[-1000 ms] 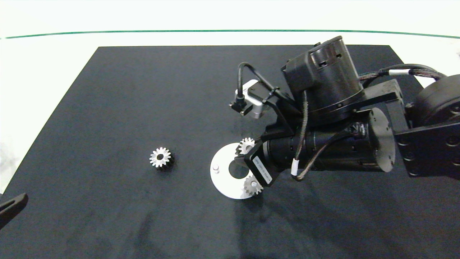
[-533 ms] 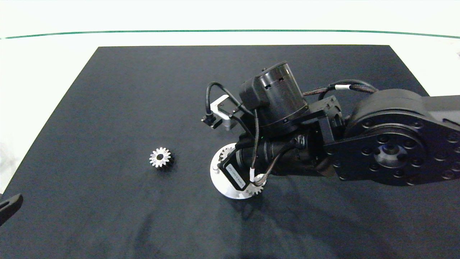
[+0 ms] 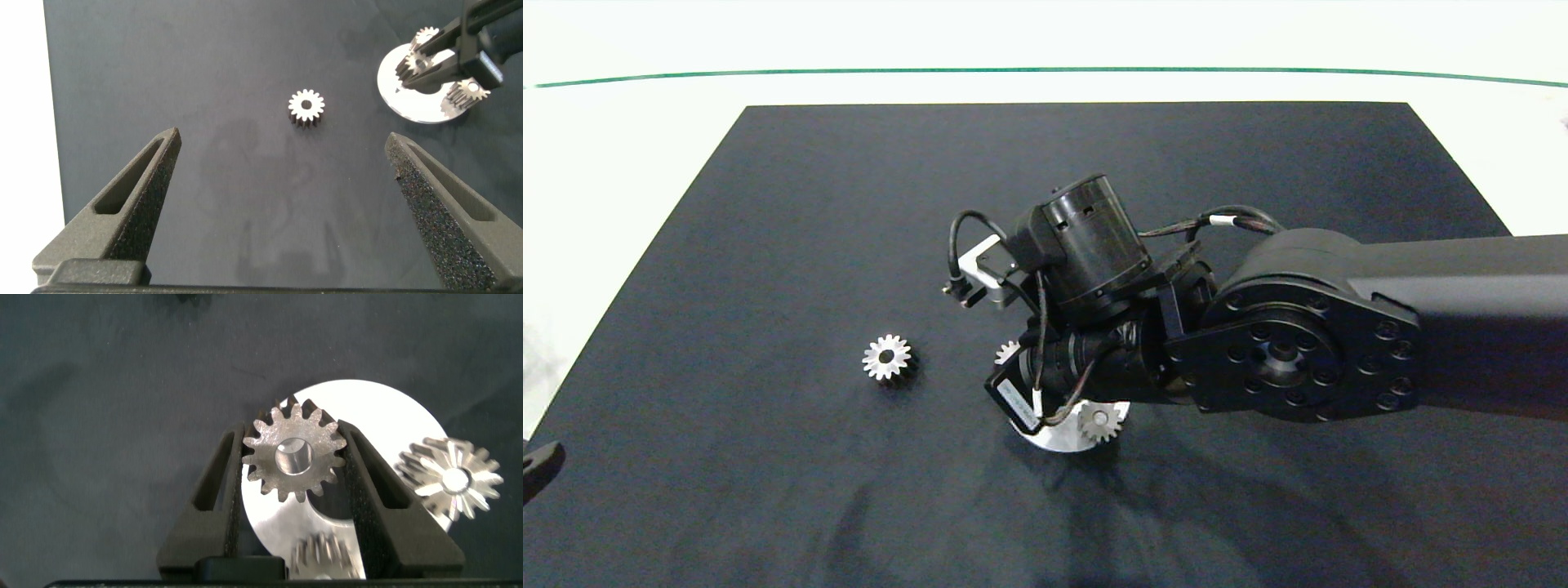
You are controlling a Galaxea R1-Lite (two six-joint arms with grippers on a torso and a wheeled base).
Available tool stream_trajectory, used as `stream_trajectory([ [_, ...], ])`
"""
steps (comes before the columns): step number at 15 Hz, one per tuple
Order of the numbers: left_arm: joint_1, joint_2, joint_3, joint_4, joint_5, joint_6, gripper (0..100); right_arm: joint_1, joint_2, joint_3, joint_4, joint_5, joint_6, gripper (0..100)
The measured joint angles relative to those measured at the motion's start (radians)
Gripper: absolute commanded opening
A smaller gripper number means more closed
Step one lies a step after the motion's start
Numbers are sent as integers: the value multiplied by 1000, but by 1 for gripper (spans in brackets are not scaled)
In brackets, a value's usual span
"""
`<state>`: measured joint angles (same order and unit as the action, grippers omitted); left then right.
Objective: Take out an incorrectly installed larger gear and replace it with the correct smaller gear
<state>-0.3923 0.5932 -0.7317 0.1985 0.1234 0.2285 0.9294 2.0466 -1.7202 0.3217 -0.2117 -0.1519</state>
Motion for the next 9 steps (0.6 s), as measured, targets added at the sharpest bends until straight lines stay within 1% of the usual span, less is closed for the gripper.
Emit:
stream_trajectory([
  [2,0,-1,0,0,0,0,100,1,23,-18,0,-11,-1,22],
  [9,0,-5,0,0,0,0,100,2,61,-37,-3,-19,-1,22],
])
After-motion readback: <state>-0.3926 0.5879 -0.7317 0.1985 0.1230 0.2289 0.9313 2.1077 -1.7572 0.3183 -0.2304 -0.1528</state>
